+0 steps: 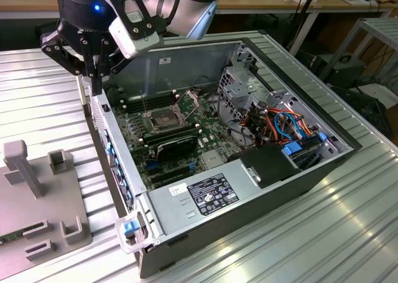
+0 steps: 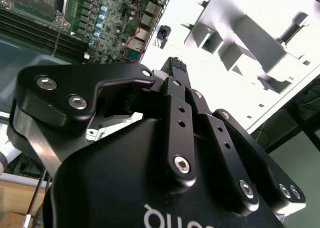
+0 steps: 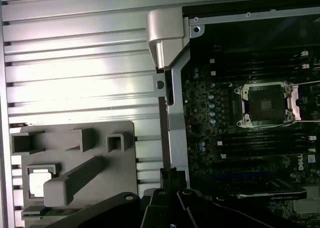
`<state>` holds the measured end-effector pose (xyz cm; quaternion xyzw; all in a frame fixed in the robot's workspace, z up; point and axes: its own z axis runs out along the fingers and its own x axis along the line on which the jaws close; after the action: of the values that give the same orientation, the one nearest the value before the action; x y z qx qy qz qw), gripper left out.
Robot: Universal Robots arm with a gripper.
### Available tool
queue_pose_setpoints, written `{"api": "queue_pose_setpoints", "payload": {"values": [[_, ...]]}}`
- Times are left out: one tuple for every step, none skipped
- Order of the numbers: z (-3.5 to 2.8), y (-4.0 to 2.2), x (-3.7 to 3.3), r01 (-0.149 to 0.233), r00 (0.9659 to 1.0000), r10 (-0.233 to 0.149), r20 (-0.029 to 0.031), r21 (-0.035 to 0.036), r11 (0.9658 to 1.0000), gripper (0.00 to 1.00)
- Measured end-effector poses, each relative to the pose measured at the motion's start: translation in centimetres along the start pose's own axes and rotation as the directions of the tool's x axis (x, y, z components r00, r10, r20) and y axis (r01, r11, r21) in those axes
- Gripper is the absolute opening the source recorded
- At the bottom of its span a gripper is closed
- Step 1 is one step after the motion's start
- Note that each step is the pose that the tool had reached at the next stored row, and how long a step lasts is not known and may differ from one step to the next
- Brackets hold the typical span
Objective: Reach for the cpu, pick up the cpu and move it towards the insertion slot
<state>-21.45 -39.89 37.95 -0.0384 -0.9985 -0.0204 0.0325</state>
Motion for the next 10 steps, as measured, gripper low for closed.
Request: {"api": "queue_pose_setpoints", "payload": {"values": [[0.02, -0.01, 0.09, 0.000, 1.0000, 0.000, -0.0013, 0.0000, 1.0000, 0.11], [0.04, -0.01, 0.16, 0.000, 1.0000, 0.000, -0.0024, 0.0001, 1.0000, 0.11], [0.06, -0.02, 0.24, 0.000, 1.0000, 0.000, -0.0035, 0.0002, 1.0000, 0.11], [0.08, -0.03, 0.32, 0.000, 1.0000, 0.000, -0.0047, 0.0003, 1.0000, 0.11], [0.10, -0.04, 0.43, 0.000, 1.0000, 0.000, -0.0064, 0.0005, 1.0000, 0.11], [0.12, -0.04, 0.50, 0.000, 1.0000, 0.000, -0.0075, 0.0005, 1.0000, 0.11], [0.14, -0.05, 0.61, 0.000, 1.0000, 0.000, -0.0091, 0.0006, 1.0000, 0.11], [0.17, -0.06, 0.73, 0.000, 0.9999, 0.001, -0.0110, 0.0008, 1.0000, 0.11], [0.20, -0.07, 0.88, -0.001, 0.9999, 0.001, -0.0134, 0.0010, 1.0000, 0.11], [0.23, -0.08, 1.00, -0.001, 0.9999, 0.001, -0.0155, 0.0011, 1.0000, 0.11]]}}
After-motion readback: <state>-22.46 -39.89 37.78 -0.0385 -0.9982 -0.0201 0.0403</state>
